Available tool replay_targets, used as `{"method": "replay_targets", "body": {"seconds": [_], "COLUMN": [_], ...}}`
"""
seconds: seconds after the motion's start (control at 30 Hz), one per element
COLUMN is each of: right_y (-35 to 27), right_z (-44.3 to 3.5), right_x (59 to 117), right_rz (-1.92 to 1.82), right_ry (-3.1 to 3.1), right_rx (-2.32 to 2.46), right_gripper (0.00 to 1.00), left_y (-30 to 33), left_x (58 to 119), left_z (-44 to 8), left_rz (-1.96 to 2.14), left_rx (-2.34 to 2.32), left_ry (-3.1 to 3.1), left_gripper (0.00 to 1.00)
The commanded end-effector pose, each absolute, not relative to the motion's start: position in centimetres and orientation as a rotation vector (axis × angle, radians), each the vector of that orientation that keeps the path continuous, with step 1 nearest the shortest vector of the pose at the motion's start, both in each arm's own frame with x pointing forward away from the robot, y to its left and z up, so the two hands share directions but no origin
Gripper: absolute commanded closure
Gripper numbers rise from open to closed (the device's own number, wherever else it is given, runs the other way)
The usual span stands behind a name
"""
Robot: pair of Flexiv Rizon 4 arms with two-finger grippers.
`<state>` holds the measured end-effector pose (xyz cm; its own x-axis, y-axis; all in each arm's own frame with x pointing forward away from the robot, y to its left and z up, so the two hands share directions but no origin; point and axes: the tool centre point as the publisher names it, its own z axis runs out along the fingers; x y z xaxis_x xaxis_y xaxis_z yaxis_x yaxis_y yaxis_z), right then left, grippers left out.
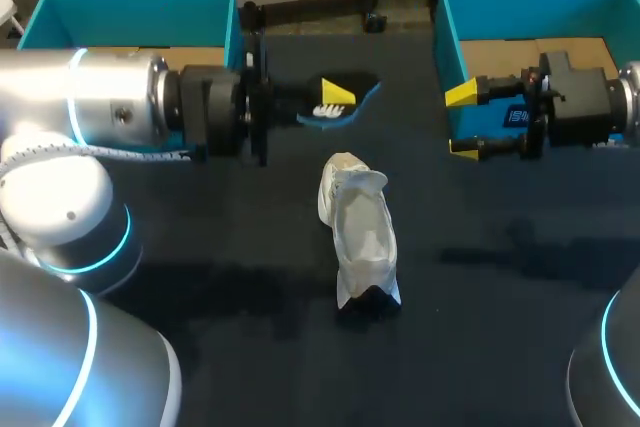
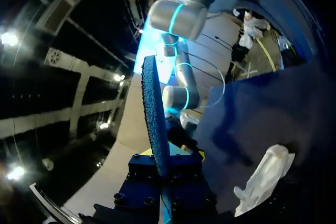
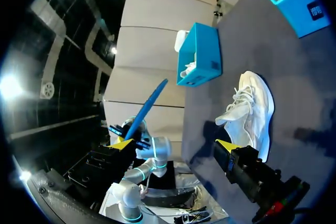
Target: Take the shoe out of the shoebox, open the shoe tongue, remove and reinsert the insole, then place the shoe into the shoebox
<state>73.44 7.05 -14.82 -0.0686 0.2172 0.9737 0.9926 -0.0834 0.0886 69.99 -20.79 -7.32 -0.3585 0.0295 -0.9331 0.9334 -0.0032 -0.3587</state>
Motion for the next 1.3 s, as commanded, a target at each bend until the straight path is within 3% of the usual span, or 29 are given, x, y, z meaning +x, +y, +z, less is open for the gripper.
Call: {"method": "replay_targets", "body": {"seconds": [0.03, 1.3], "right_y": [7.1, 11.1], "right_z": [-14.8, -15.0], "right_x": [73.4, 74.1], "right_rz": [-1.229, -1.257], "right_ry": [-1.383, -1.368], "right_rx": [-1.401, -1.334], "right_gripper": [0.00, 0.00], "left_y": [-20.6, -25.5], "left_x": [69.9, 70.5], "left_z": [-9.0, -15.3], "left_rz": [-1.245, -0.960], "left_rx": [1.155, 1.195], "left_ry": [1.261, 1.166], "left_gripper": [1.00, 1.00]}}
